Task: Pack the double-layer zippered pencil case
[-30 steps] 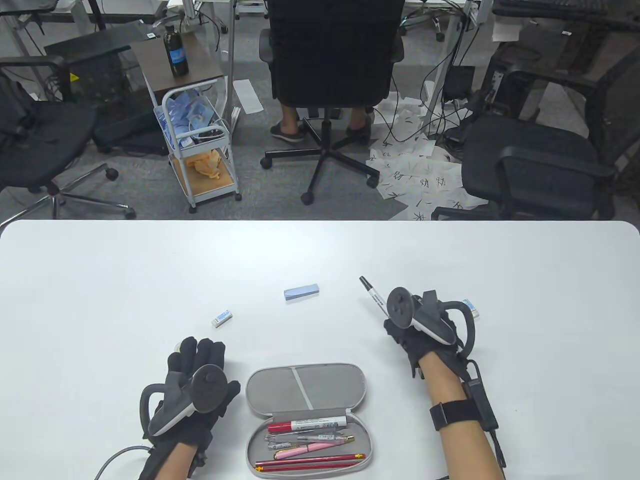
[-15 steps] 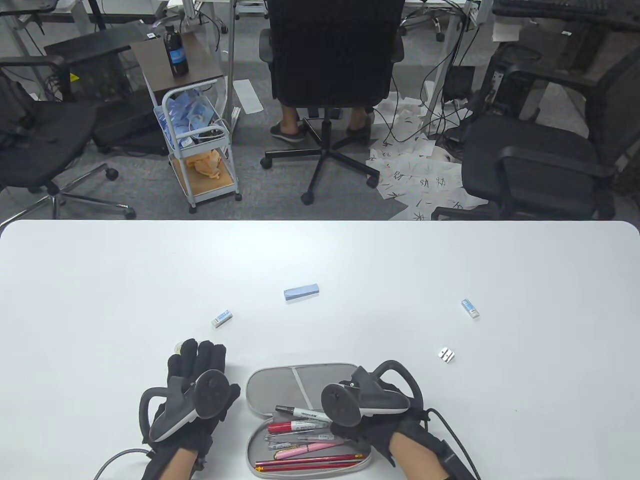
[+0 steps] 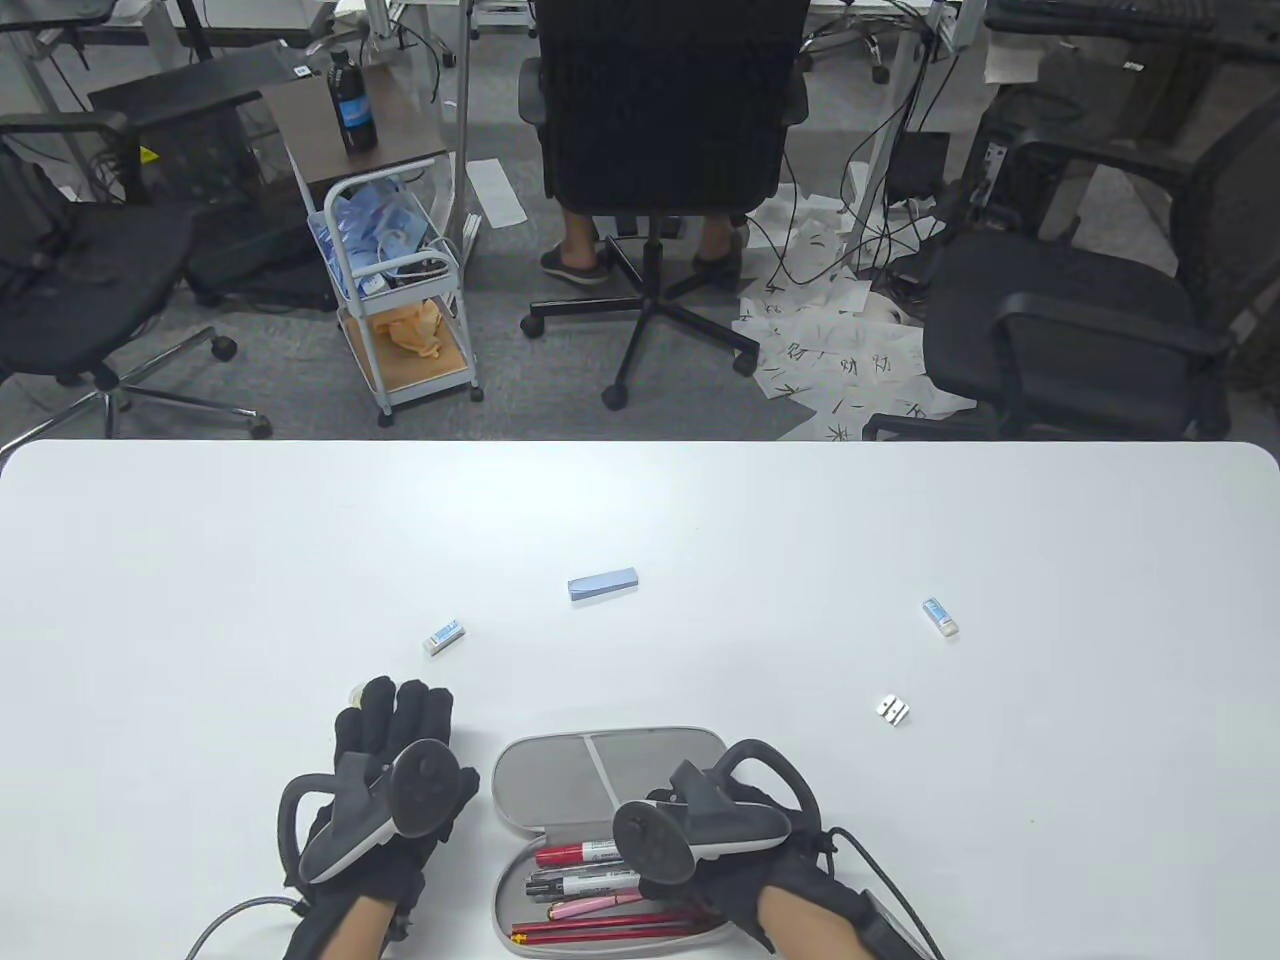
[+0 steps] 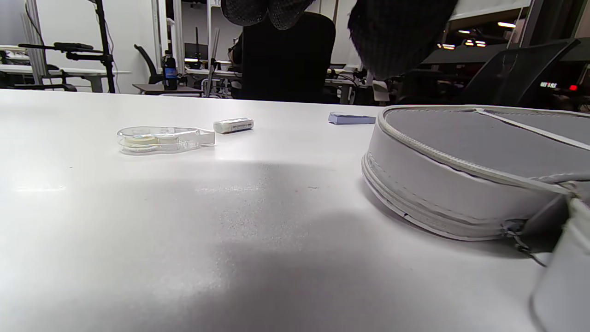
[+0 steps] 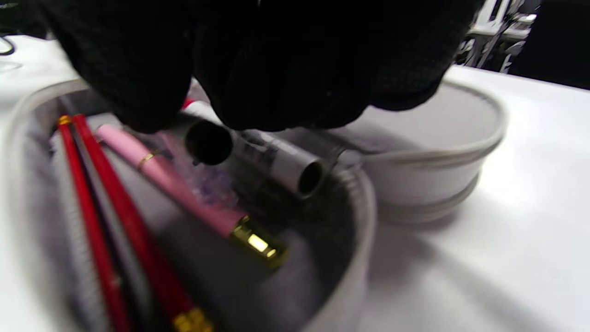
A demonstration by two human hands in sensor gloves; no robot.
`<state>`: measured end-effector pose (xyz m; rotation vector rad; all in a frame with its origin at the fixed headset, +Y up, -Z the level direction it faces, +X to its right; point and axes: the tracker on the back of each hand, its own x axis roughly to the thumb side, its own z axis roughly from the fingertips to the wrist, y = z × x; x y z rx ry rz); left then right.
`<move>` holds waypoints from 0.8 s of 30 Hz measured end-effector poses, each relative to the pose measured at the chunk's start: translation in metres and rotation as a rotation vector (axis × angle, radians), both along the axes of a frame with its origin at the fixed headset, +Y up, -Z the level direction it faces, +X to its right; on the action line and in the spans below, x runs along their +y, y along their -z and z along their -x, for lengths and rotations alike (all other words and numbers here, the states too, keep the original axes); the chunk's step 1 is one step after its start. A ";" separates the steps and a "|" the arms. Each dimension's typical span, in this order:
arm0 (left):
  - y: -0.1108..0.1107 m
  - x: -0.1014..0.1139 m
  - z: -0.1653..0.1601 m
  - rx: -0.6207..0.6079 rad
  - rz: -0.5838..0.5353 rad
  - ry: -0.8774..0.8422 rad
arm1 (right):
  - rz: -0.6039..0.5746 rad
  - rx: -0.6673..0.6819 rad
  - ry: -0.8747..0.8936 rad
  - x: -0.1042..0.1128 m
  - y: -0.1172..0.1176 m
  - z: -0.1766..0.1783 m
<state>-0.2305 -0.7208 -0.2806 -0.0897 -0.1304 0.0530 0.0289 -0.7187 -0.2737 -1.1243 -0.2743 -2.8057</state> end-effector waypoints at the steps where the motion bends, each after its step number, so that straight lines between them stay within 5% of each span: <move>1: 0.000 0.000 0.000 -0.001 -0.002 -0.001 | -0.019 -0.034 0.033 0.003 0.002 -0.002; 5: 0.001 0.000 0.000 -0.002 -0.005 0.000 | -0.184 -0.331 0.193 0.010 0.012 0.002; 8: -0.001 0.001 0.001 0.002 -0.002 0.002 | 0.023 -0.522 0.165 -0.004 0.029 0.013; 16: -0.002 0.006 0.000 -0.027 -0.006 -0.032 | 0.118 -0.623 0.121 -0.019 0.032 0.041; 24: -0.002 0.008 0.001 -0.026 -0.014 -0.039 | 0.074 -0.697 0.166 -0.028 0.036 0.049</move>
